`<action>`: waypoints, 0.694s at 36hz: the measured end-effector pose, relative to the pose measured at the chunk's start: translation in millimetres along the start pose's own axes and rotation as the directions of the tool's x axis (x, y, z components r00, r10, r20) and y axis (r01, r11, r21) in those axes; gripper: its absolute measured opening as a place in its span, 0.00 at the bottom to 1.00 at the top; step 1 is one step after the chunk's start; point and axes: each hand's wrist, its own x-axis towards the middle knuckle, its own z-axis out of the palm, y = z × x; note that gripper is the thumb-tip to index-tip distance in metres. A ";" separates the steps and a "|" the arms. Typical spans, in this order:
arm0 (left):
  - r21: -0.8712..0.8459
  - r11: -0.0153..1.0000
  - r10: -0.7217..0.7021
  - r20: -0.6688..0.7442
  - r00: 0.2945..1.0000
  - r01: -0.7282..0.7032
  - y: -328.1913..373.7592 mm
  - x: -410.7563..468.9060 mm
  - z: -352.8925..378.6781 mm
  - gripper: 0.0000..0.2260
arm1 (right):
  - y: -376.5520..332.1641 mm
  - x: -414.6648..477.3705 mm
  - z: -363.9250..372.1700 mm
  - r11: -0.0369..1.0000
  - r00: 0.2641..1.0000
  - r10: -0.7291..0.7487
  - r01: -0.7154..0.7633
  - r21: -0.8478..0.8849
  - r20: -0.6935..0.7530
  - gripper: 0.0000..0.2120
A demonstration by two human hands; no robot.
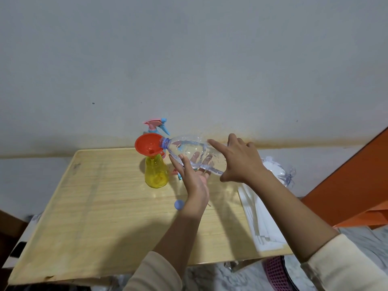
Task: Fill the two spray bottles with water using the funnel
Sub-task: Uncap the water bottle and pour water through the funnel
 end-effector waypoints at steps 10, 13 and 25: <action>-0.222 0.970 -0.091 0.044 0.995 0.099 -3.3 3.4 -1.4 0.22 | -1.4 -0.9 -2.1 1.000 1.000 0.001 -0.001 -0.012 -0.006 0.48; -0.223 0.969 -0.098 0.054 0.994 0.107 -3.8 4.7 -2.8 0.22 | -2.1 -1.4 -3.0 1.000 1.000 -0.001 0.000 -0.017 -0.012 0.47; -0.251 0.961 -0.105 0.049 0.993 0.114 -4.3 5.2 -3.5 0.22 | -4.2 -1.4 -2.9 1.000 1.000 0.002 -0.002 -0.030 -0.016 0.47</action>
